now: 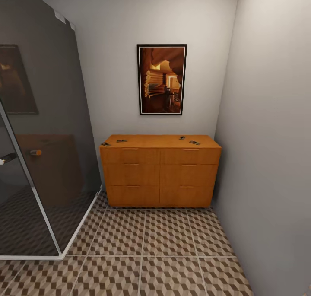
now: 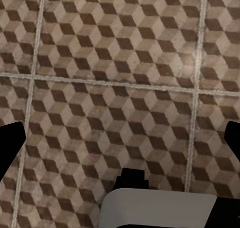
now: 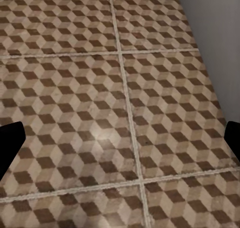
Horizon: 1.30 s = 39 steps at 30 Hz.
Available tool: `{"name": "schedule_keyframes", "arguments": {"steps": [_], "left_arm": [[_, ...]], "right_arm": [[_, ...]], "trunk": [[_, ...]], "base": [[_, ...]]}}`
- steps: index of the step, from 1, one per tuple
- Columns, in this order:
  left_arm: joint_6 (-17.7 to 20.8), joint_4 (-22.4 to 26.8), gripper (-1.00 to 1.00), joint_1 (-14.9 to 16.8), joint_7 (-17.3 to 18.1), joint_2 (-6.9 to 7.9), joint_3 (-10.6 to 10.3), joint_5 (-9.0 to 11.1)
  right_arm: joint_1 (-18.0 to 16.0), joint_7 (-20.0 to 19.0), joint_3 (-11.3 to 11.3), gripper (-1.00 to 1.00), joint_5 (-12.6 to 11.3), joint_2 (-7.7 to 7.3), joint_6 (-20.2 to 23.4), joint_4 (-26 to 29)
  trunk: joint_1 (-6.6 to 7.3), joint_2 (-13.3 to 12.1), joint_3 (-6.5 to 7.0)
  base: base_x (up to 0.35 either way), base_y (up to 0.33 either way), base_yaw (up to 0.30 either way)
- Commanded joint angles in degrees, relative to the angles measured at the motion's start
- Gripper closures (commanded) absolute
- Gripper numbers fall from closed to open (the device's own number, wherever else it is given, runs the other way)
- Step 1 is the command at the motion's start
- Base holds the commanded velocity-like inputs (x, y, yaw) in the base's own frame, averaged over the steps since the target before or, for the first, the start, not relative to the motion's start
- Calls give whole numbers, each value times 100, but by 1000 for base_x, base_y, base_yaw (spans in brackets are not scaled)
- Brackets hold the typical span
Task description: Take the four mousetraps from the cabinet in the bathroom and place them on the bathroom floor. Make sure all four end up on the same floor surface, and ensure that at least two of them are either under or directly next to the same bathroom sink.
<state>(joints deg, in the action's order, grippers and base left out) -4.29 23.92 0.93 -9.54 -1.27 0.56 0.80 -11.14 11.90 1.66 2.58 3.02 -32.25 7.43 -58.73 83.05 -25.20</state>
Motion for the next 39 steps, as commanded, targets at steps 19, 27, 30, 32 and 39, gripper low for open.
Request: {"name": "schedule_keyframes", "arguments": {"steps": [19,27,30,32,39], "left_arm": [[-19,395,-100,3,-5,-55,6,16],[-18,391,-100,3,-4,-86,-2,33],[-13,354,-100,3,-4,-106,-9,34],[-12,242,-100,3,-4,-110,-7,34],[-12,96,-100,3,-4,-111,-2,27]], "right_arm": [[-4,22,18,-100,24,-25,-18,-5],[-3,23,14,-100,26,-20,-16,-5],[-5,23,11,-100,24,-21,-17,-5],[-3,20,10,-100,24,-21,-15,-5],[-4,20,13,-100,24,-28,-18,-5]], "trunk": [[0,3,-6],[0,3,-6],[0,3,-6],[0,3,-6],[0,3,16]], "base": [[0,0,0],[0,0,0],[0,0,0],[0,0,-43],[0,0,-169]]}}
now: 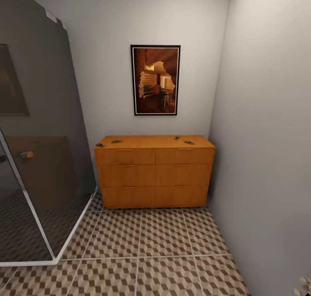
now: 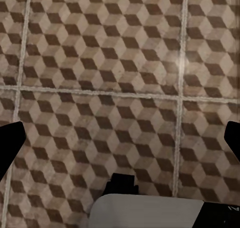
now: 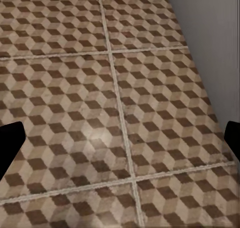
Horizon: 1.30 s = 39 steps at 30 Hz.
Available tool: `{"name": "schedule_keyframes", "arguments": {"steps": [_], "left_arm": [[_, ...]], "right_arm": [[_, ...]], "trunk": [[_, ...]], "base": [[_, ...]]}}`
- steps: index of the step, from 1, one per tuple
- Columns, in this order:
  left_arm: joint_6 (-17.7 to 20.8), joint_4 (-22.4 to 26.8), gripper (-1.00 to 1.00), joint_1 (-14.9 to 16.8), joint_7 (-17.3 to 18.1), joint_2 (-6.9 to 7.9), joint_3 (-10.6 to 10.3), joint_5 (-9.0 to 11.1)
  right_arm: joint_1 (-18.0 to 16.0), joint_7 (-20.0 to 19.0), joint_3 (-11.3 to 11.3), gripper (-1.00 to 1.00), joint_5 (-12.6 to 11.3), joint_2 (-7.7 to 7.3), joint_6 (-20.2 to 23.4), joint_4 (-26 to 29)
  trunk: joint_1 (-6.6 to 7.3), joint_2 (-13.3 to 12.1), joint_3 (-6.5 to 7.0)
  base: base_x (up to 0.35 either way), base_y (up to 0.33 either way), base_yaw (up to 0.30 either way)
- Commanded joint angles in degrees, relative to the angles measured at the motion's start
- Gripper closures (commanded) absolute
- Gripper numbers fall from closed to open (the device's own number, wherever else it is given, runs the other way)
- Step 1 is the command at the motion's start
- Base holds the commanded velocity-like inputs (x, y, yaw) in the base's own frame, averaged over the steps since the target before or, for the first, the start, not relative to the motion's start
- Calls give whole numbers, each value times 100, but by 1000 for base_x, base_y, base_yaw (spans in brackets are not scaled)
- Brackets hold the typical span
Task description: Take the four mousetraps from the cabinet in the bathroom and place them on the bathroom floor. Make sure all four end up on the same floor surface, and ensure that at least two of them are either under or directly next to the same bathroom sink.
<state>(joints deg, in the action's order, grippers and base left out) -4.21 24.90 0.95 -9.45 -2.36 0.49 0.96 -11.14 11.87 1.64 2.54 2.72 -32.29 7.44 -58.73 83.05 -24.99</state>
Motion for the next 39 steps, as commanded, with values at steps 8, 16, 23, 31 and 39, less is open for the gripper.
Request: {"name": "schedule_keyframes", "arguments": {"steps": [8,16,23,31,39], "left_arm": [[-20,-20,-100,2,-13,1,12,9],[-19,-12,-100,2,-13,7,12,9],[-24,-17,-100,2,-13,7,12,9],[-21,-12,-100,2,-13,7,15,9],[-20,-18,-100,2,-13,7,14,16]], "right_arm": [[-3,25,18,-100,27,0,-14,-5],[-4,26,20,-100,35,0,-13,-5],[-4,26,20,-100,36,0,-11,-5],[-3,26,13,-100,36,0,-13,-5],[-6,26,12,-100,36,0,-13,-5]], "trunk": [[0,3,34],[0,3,52],[0,3,2],[0,3,-70],[0,3,-141]], "base": [[0,0,-205],[0,0,-89],[0,0,-4],[0,0,0],[0,0,0]]}}
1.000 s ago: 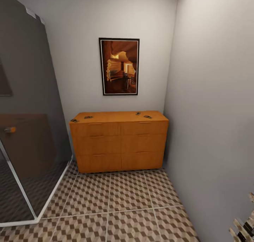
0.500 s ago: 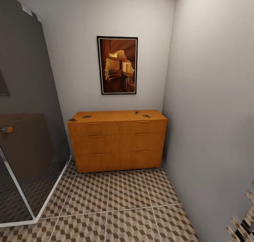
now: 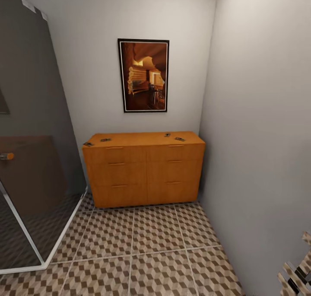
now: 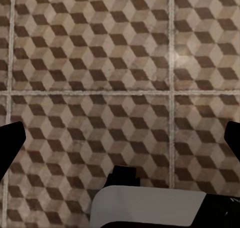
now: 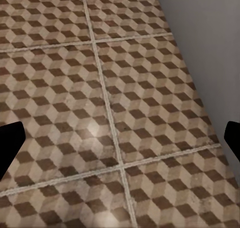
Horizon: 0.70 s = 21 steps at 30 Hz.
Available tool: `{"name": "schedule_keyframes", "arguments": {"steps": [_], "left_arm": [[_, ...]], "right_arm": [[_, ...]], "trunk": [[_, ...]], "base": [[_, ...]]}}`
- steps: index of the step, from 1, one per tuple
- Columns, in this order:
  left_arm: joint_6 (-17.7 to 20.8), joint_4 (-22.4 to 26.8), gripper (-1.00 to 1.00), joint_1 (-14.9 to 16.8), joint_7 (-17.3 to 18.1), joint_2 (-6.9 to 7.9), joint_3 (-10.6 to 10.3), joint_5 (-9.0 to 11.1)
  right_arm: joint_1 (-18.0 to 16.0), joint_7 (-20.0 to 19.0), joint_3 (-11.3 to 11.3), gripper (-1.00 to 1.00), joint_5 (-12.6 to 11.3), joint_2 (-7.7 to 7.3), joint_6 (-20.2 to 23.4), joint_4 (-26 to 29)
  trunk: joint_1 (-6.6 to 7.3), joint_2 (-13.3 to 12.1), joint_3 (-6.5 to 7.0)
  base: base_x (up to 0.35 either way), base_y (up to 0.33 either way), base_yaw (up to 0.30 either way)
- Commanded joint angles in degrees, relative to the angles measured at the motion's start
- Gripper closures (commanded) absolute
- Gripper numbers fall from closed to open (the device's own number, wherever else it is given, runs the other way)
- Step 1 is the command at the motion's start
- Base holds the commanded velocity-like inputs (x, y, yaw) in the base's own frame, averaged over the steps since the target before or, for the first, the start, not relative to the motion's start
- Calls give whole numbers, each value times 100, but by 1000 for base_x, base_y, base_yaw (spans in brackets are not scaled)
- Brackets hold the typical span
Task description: Take the four mousetraps from the cabinet in the bathroom and place them on the bathroom floor. Make sure all four end up on the same floor surface, and ensure that at least two of them are either under or directly next to the same bathroom sink.
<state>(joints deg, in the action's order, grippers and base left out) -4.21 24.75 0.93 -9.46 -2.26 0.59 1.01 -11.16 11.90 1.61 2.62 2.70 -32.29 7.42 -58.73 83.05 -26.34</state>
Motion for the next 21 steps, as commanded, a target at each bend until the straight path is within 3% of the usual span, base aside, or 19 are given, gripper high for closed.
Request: {"name": "schedule_keyframes", "arguments": {"steps": [1,21], "left_arm": [[-19,-4,-100,3,-12,-2,6,9],[-25,3,-100,3,-12,-2,3,7]], "right_arm": [[-3,23,15,-100,28,2,-13,-4],[-1,23,19,-100,28,2,-13,-4]], "trunk": [[0,3,-14],[0,3,-32]], "base": [[0,0,0],[0,0,0]]}}
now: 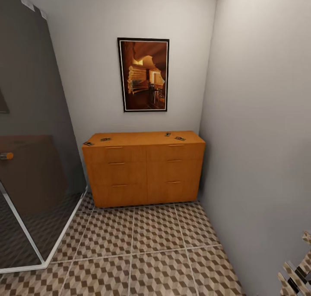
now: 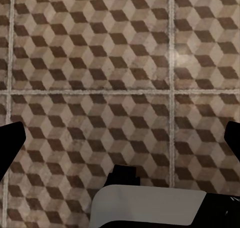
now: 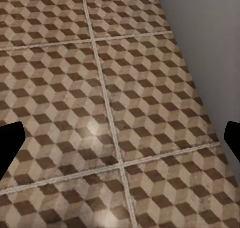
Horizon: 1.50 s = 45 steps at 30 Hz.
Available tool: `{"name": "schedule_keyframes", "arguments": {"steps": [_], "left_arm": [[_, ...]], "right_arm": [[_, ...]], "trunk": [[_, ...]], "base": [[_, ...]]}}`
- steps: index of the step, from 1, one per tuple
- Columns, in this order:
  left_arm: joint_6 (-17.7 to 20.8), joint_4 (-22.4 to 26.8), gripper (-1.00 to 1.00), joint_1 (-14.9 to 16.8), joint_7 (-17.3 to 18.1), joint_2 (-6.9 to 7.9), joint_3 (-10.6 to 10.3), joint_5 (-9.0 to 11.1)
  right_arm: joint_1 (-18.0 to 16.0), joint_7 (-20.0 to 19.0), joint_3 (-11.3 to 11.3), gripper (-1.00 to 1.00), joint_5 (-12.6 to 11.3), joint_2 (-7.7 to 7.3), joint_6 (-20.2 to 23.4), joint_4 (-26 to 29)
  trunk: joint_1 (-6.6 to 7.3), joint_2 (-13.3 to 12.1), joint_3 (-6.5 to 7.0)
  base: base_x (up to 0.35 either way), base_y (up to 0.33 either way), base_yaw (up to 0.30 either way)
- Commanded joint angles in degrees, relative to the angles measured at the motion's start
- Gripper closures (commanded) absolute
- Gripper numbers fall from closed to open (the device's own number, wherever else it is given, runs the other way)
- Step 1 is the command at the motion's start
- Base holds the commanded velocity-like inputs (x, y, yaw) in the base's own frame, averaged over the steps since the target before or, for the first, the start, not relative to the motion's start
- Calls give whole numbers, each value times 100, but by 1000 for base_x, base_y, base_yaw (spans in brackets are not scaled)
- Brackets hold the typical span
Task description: Take the four mousetraps from the cabinet in the bathroom and place them on the bathroom floor. Make sure all four end up on the same floor surface, and ensure that at least two of them are either under or directly next to the same bathroom sink.
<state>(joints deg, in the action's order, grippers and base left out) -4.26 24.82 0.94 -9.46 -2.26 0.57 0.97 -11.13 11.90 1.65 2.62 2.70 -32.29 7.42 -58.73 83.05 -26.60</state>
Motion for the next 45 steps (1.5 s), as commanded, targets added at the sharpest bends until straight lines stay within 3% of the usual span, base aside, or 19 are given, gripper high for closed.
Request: {"name": "schedule_keyframes", "arguments": {"steps": [1,15,23,36,45], "left_arm": [[-20,-3,-100,3,-12,-2,5,10],[-19,2,-100,3,-12,-43,6,1],[-22,20,-100,3,-16,122,19,-12],[-22,53,-100,3,-15,242,9,-7],[-11,340,-100,3,-51,7,14,4]], "right_arm": [[-4,23,17,-100,28,2,-14,-4],[-4,25,35,-100,28,37,-4,106],[-7,15,16,-100,13,52,-20,225],[-4,-22,-4,-100,19,63,-11,199],[-4,-21,3,-100,27,47,-12,198]], "trunk": [[0,3,-6],[0,3,-6],[0,3,-6],[0,3,-6],[0,3,-6]], "base": [[0,0,0],[0,0,0],[0,0,0],[0,0,0],[0,0,0]]}}
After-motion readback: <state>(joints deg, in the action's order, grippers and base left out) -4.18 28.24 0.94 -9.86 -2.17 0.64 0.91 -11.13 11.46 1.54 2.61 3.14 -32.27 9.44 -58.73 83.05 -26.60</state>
